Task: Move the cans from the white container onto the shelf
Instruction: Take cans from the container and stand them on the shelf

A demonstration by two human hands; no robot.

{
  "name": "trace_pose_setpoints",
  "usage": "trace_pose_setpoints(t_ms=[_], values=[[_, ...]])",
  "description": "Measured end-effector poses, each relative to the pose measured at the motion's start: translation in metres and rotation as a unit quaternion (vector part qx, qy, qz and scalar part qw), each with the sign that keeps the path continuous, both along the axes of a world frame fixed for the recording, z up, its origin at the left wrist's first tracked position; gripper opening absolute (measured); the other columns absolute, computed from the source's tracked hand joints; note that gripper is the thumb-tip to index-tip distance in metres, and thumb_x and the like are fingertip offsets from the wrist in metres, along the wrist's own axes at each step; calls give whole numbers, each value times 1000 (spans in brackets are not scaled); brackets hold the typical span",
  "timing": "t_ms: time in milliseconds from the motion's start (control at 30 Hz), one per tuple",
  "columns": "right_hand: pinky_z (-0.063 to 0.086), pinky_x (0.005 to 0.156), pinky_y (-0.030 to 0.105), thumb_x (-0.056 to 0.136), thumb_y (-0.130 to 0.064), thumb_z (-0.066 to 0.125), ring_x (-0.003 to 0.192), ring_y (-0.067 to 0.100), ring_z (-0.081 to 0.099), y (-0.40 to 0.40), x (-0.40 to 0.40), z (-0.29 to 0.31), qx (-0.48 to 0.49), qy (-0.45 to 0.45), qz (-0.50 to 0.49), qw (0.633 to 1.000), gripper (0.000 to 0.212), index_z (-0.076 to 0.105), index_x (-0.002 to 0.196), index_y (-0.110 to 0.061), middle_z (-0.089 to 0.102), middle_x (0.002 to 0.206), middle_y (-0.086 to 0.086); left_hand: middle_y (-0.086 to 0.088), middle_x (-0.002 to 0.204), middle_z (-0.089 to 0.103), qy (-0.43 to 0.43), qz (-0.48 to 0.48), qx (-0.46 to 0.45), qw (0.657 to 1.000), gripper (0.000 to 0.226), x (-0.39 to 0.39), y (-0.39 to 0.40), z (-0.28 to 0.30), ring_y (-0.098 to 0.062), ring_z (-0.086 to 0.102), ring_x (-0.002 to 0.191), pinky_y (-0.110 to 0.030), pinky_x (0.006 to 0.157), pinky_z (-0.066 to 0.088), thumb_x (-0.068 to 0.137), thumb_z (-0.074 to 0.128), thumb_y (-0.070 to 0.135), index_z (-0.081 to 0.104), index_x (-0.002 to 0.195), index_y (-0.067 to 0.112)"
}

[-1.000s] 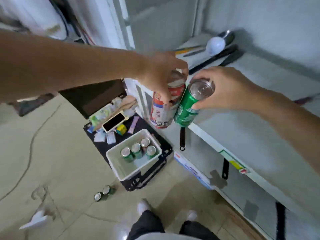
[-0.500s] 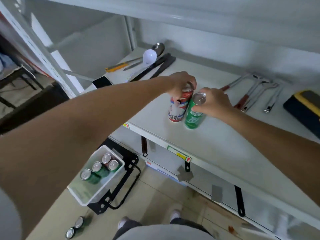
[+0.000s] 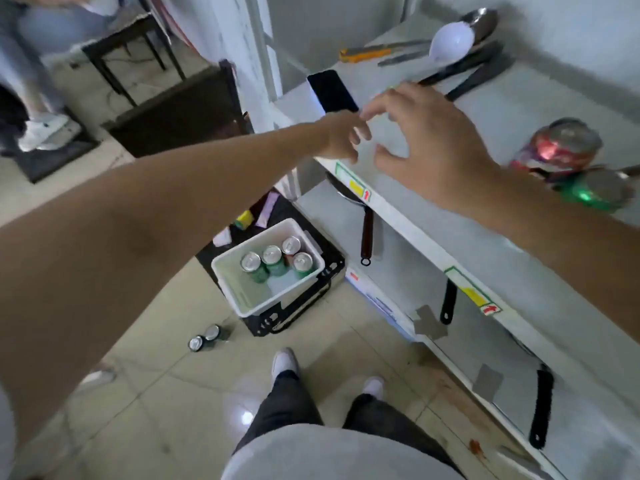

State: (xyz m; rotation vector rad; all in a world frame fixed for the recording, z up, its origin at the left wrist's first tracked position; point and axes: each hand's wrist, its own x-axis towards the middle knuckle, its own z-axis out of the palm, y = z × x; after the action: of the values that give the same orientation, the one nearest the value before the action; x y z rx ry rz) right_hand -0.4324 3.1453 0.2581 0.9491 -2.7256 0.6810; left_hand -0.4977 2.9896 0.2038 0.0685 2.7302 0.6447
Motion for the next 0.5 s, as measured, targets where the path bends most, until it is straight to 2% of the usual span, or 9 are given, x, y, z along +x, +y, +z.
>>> trace_pose_setpoints(t_ms=[67, 133, 233, 300, 367, 500], values=[[43, 84, 37, 79, -18, 56, 108, 30, 54, -49, 4, -48, 62, -111, 37, 991, 32, 59, 111, -13, 58, 117, 12, -10, 129, 58, -58, 24, -32, 998, 45, 24, -56, -38, -27, 53, 119, -27, 94, 40, 81, 62, 10, 54, 126, 11], [44, 90, 37, 80, -17, 56, 112, 30, 54, -89, 7, -106, 121, -220, 45, 967, 34, 59, 114, -14, 58, 121, 14, -12, 126, 62, -118, 45, -32, 991, 42, 54, -104, -80, -29, 56, 116, -29, 94, 43, 80, 63, 5, 57, 121, 8], [46, 92, 40, 80, -16, 58, 111, 34, 57, -134, 12, -189, 178, -321, 30, 930, 34, 59, 113, -9, 61, 121, 18, -16, 124, 63, -152, 71, -43, 985, 43, 94, -163, -143, -30, 58, 114, -29, 91, 44, 79, 62, 5, 58, 122, 7], [48, 86, 42, 79, -13, 57, 105, 38, 58, -157, 14, -234, 204, -350, 27, 914, 32, 60, 109, -3, 64, 114, 21, -17, 129, 58, -174, 84, -28, 981, 49, 115, -189, -185, -31, 56, 116, -28, 91, 39, 80, 63, 7, 53, 128, 6], [46, 83, 39, 78, -13, 57, 107, 37, 55, -177, 11, -272, 234, -357, 30, 904, 34, 57, 110, -4, 62, 114, 20, -18, 132, 53, -188, 92, -25, 978, 56, 125, -205, -226, -32, 50, 121, -32, 95, 39, 81, 63, 11, 46, 134, 9], [39, 92, 43, 75, -23, 63, 114, 36, 49, -216, -2, -331, 281, -295, 78, 910, 48, 51, 118, -5, 58, 118, 22, -18, 139, 40, -179, 71, -44, 980, 71, 125, -214, -296, -34, 40, 128, -45, 101, 41, 77, 67, 20, 34, 140, 13]])
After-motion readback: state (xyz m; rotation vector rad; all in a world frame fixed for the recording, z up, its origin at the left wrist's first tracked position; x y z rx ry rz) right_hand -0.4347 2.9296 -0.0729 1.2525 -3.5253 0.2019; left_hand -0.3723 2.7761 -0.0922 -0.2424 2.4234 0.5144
